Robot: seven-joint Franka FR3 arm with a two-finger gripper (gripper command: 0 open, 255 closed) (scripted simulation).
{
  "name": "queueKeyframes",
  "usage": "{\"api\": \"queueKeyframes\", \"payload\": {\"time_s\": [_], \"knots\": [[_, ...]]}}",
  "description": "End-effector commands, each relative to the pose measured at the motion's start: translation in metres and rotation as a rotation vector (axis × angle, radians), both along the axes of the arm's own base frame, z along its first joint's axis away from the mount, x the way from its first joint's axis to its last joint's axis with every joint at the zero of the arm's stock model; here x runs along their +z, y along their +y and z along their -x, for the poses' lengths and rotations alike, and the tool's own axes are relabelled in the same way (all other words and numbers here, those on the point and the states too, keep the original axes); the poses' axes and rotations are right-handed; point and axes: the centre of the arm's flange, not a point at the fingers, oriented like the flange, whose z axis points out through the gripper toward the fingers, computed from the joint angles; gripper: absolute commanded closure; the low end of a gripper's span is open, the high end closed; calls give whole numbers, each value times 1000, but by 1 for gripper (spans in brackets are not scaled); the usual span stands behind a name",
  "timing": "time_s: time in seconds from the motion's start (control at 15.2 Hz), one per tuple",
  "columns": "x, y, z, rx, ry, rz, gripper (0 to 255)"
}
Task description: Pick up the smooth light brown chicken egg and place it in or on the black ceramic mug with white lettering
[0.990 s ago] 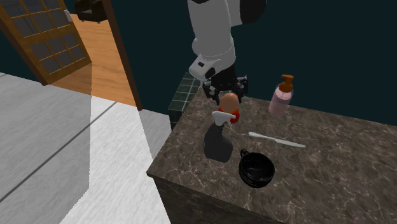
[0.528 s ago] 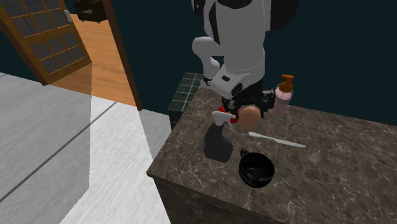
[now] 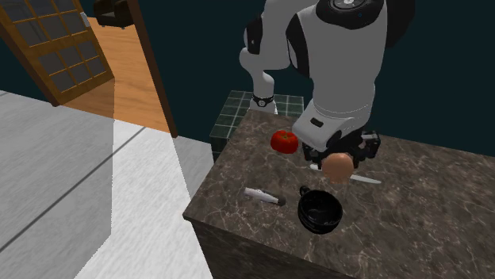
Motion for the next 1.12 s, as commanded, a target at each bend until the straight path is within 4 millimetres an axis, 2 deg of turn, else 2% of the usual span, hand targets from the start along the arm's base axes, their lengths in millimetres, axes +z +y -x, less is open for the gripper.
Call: {"api": "queueKeyframes", "payload": {"time_s": [0.0, 0.73, 1.06], "knots": [[-10, 1, -1, -1, -2, 0, 255], [-69, 1, -1, -1, -2, 0, 255], [-69, 1, -1, -1, -2, 0, 255]]}}
